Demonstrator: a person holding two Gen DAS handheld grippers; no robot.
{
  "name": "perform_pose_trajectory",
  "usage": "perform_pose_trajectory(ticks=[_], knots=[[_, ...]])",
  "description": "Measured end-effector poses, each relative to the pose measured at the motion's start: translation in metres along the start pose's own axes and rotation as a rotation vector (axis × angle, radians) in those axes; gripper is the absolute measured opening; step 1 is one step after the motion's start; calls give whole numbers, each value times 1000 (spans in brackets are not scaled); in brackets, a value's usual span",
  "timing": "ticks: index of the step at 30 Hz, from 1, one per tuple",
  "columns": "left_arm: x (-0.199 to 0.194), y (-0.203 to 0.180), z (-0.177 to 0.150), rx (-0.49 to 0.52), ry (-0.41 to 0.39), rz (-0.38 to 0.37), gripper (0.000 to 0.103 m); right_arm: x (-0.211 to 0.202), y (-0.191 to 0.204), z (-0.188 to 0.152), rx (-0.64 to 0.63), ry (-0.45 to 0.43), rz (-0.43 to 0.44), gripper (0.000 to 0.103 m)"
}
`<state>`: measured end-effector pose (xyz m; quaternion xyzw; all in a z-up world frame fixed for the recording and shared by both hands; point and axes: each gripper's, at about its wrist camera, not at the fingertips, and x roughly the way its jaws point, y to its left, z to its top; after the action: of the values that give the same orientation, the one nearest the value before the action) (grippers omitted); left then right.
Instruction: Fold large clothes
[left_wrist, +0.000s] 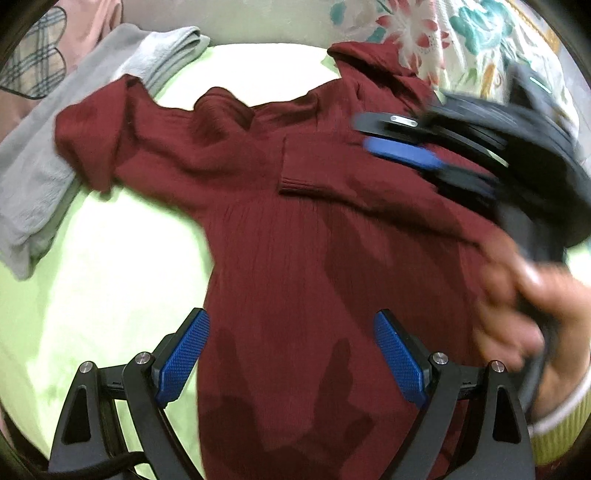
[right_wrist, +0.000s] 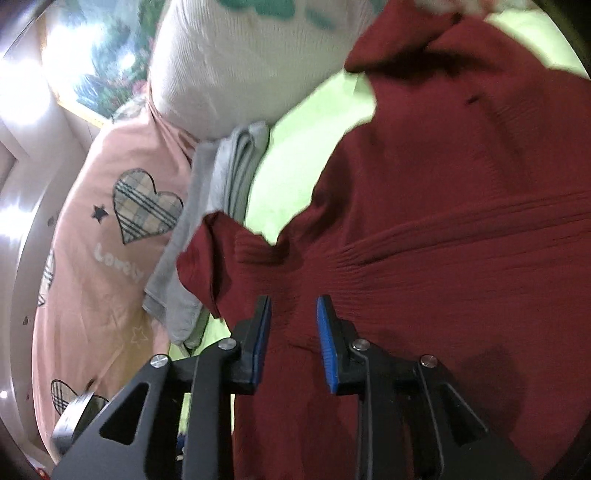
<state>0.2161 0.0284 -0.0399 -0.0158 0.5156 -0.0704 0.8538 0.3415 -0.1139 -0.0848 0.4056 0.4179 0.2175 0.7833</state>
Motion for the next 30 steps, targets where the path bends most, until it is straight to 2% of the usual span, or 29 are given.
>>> perform_pose_trajectory(ticks=[5,8,10,11,12,13,15,17,18,21,23,26,30], knots=[[41,2,53,-50,26,-127,91,-90,-19,-9,33,-150,-71,27],[72,5,79,-100,62,-153,90,-138,-31,-20,44,-207,-116,28],[78,8,88,-118,35,-161,87,-166,-39,-28,50,-242,-161,29],[76,8,91,-126,-2,-179,79,-182,-45,-32,54,-263,-195,31],[74,8,94,-132,-34,-211,49,-198,-51,-36,62,-290,-234,32],[75,9,97,-129,-41,-224,6,-210,-56,-37,73,-311,-263,34],[72,8,100,-119,-48,-226,5,-238,-73,-38,107,-363,-324,36],[58,10,98,-108,-105,-170,4,-257,-89,-35,137,-386,-377,37],[52,19,97,-117,-128,-151,4,-266,-98,-32,161,-393,-415,37],[45,42,97,-156,-135,-137,4,-283,-118,-20,197,-408,-471,39],[46,47,98,-148,-133,-111,4,-279,-127,-9,200,-381,-503,52],[45,47,95,-148,-126,-105,4,-262,-139,6,202,-320,-504,55],[45,48,93,-162,-134,-61,4,-239,-153,14,188,-222,-517,55]])
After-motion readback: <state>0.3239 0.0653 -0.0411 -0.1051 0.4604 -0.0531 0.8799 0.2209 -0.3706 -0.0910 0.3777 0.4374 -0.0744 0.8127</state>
